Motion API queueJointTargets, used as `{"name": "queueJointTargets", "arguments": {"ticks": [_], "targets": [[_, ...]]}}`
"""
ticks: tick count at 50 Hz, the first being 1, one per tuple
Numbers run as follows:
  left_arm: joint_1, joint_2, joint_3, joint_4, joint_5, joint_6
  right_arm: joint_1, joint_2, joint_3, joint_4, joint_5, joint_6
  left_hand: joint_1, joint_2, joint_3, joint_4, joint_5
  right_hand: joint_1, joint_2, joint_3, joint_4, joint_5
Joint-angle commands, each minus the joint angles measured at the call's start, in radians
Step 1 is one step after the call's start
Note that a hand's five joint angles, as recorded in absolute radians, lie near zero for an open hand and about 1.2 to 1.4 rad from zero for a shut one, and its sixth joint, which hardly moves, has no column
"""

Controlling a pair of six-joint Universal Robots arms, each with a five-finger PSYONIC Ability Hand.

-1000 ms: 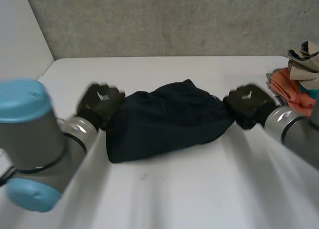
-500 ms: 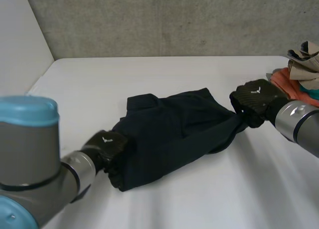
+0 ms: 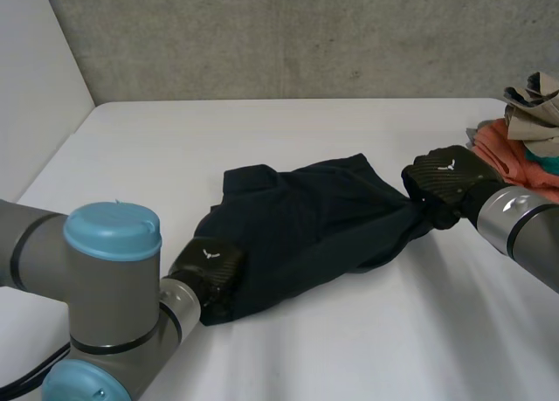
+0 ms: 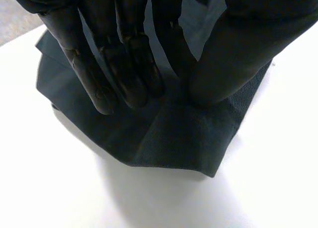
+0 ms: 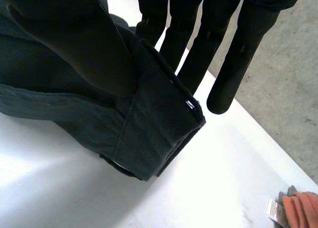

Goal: Fold the laundry.

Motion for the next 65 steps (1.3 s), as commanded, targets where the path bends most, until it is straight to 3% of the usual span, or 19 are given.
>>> {"name": "queueJointTargets", "arguments": {"ticks": [1, 11, 15, 21, 27, 35, 42, 47, 50, 51, 52, 53, 58, 61, 65], "targets": [[0.012, 0.121, 0.006, -0.025, -0.019, 0.006, 0.006, -0.058, -0.032, 0.060, -0.003, -0.003, 0.235, 0.203, 0.209, 0.200, 0.238, 0.272, 0.217, 0.203, 0.196, 0.206], [0.061, 0.508, 0.131, -0.142, -0.002, 0.001, -0.015, -0.245, -0.204, 0.220, -0.034, -0.017, 0.235, 0.203, 0.209, 0.200, 0.238, 0.272, 0.217, 0.203, 0.196, 0.206], [0.091, 0.653, 0.287, -0.162, 0.004, 0.006, -0.043, -0.341, -0.363, 0.214, -0.058, 0.041, 0.235, 0.203, 0.209, 0.200, 0.238, 0.272, 0.217, 0.203, 0.196, 0.206], [0.139, 0.663, 0.519, -0.174, -0.013, 0.010, -0.097, -0.346, -0.541, 0.131, -0.058, 0.218, 0.235, 0.203, 0.209, 0.200, 0.238, 0.272, 0.217, 0.203, 0.196, 0.206], [0.173, 0.521, 0.737, -0.186, -0.023, 0.012, -0.066, -0.268, -0.592, 0.025, -0.048, 0.342, 0.235, 0.203, 0.209, 0.200, 0.238, 0.272, 0.217, 0.203, 0.196, 0.206], [0.170, 0.232, 0.828, -0.162, -0.017, 0.023, 0.057, -0.067, -0.543, -0.090, 0.098, 0.330, 0.235, 0.203, 0.209, 0.200, 0.238, 0.272, 0.217, 0.203, 0.196, 0.206], [0.166, -0.081, 0.875, -0.005, -0.013, 0.122, 0.113, 0.147, -0.496, -0.206, 0.187, 0.289, 0.235, 0.203, 0.209, 0.200, 0.238, 0.272, 0.217, 0.203, 0.196, 0.206], [0.186, -0.336, 1.005, 0.094, -0.023, 0.230, 0.141, 0.327, -0.505, -0.433, 0.351, 0.267, 0.235, 0.203, 0.209, 0.200, 0.238, 0.272, 0.217, 0.203, 0.196, 0.206], [0.200, -0.424, 1.069, 0.116, -0.037, 0.219, 0.150, 0.413, -0.538, -0.542, 0.403, 0.249, 0.235, 0.203, 0.209, 0.200, 0.238, 0.272, 0.217, 0.203, 0.196, 0.206], [0.202, -0.459, 1.095, 0.130, -0.031, 0.190, 0.162, 0.468, -0.573, -0.568, 0.394, 0.227, -0.027, -0.058, -0.053, -0.062, -0.024, -0.545, -0.600, -0.614, -0.621, -0.611], [0.200, -0.464, 1.104, 0.133, -0.023, 0.173, 0.169, 0.494, -0.601, -0.558, 0.384, 0.206, -0.483, -0.514, -0.509, -0.518, -0.480, -0.949, -1.004, -1.019, -1.026, -1.016], [0.199, -0.467, 1.112, 0.136, -0.017, 0.156, 0.173, 0.517, -0.630, -0.532, 0.379, 0.172, -0.978, -1.010, -1.005, -1.013, -0.975, -0.949, -1.004, -1.019, -1.026, -1.016], [0.177, -0.406, 1.057, 0.114, -0.016, 0.084, 0.178, 0.560, -0.741, -0.265, 0.397, 0.062, -0.987, -1.019, -1.013, -1.022, -0.984, -0.949, -1.004, -1.019, -1.026, -1.016], [0.173, -0.301, 0.946, 0.090, -0.037, 0.072, 0.146, 0.511, -0.735, -0.174, 0.345, 0.083, -0.987, -1.019, -1.013, -1.022, -0.984, -0.949, -1.004, -1.019, -1.026, -1.016], [0.153, -0.102, 0.709, 0.033, -0.062, 0.075, 0.092, 0.381, -0.620, -0.032, 0.195, 0.060, -0.987, -1.019, -1.013, -1.022, -0.984, -0.949, -1.004, -1.019, -1.026, -1.016]]}}
